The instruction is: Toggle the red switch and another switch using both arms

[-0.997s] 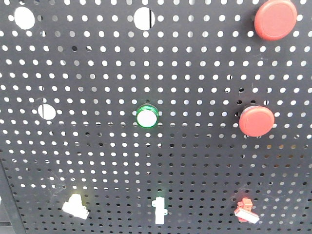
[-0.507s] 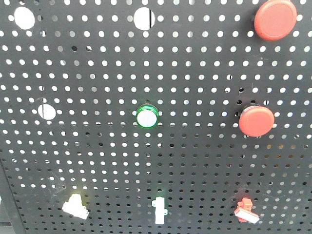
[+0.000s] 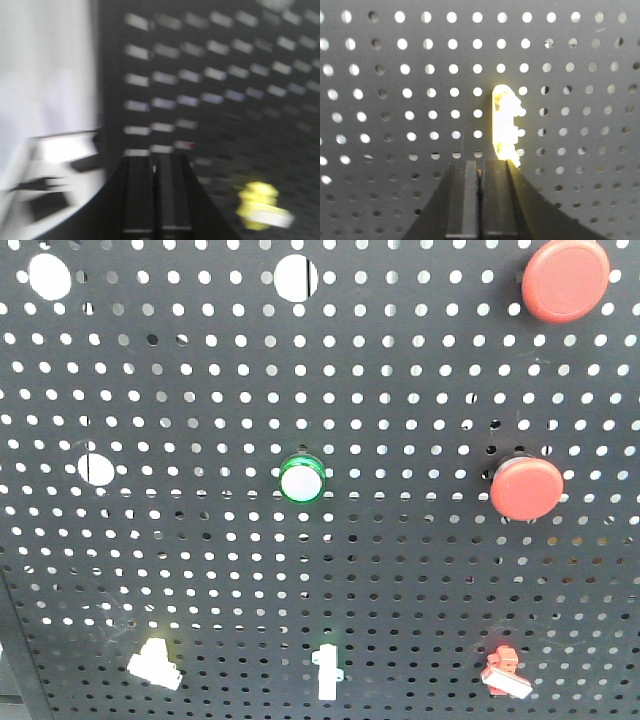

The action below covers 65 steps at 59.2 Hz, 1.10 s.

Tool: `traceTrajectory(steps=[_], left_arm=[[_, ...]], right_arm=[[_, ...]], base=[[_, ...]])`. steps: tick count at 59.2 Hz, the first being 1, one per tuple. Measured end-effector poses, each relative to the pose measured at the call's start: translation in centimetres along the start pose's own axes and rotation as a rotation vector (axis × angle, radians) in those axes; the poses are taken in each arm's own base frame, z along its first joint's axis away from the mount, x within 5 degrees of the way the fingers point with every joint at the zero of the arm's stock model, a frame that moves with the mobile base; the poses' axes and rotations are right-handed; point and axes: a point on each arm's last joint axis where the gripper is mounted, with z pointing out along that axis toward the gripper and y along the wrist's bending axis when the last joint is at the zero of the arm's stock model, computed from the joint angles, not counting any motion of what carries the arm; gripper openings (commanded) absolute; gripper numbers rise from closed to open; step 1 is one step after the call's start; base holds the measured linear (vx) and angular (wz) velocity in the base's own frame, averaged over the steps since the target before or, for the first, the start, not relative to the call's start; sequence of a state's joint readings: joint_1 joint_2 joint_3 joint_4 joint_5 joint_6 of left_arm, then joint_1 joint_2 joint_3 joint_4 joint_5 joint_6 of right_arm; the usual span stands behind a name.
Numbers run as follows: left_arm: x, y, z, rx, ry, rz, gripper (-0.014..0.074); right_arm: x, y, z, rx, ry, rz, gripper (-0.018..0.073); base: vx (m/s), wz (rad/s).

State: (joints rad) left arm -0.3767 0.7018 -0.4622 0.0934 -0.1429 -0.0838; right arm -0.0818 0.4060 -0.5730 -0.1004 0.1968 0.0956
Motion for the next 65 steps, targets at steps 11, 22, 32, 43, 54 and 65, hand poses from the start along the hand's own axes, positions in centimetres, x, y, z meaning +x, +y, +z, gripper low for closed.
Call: traceTrajectory(steps=[11, 22, 32, 43, 54, 65], left_arm=[[1.3, -1.8, 2.1, 0.108, 0.049, 0.006, 0.0003], [1.8, -2.1, 3.2, 0.123, 0.051, 0.002, 0.0003], [2.0, -2.1, 3.4, 0.123, 0.064, 0.003, 0.0003], [2.5, -2.1, 3.3, 0.121, 0.125, 0.007, 0.0003], [4.3, -2.0, 2.9, 0.106, 0.326, 0.024, 0.0003], [4.7, -2.0, 2.7, 0.104, 0.383, 0.03, 0.0003]], right_arm=[[0.0, 0.0, 0.0, -0.004, 0.004, 0.023, -0.0006], [0.4, 0.0, 0.0, -0.001, 0.039, 0.024, -0.0006], [0.9, 0.0, 0.0, 0.005, 0.099, 0.024, -0.0006], [1.2, -0.1, -0.1, 0.007, 0.128, 0.024, -0.0006], [1.2, 0.0, -0.1, 0.007, 0.129, 0.026, -0.0006], [1.2, 0.0, -0.1, 0.007, 0.13, 0.027, -0.0006]], base=[[0.0, 0.0], [0.0, 0.0], [0.0, 0.0], [0.0, 0.0], [0.0, 0.0], [0.0, 0.0]])
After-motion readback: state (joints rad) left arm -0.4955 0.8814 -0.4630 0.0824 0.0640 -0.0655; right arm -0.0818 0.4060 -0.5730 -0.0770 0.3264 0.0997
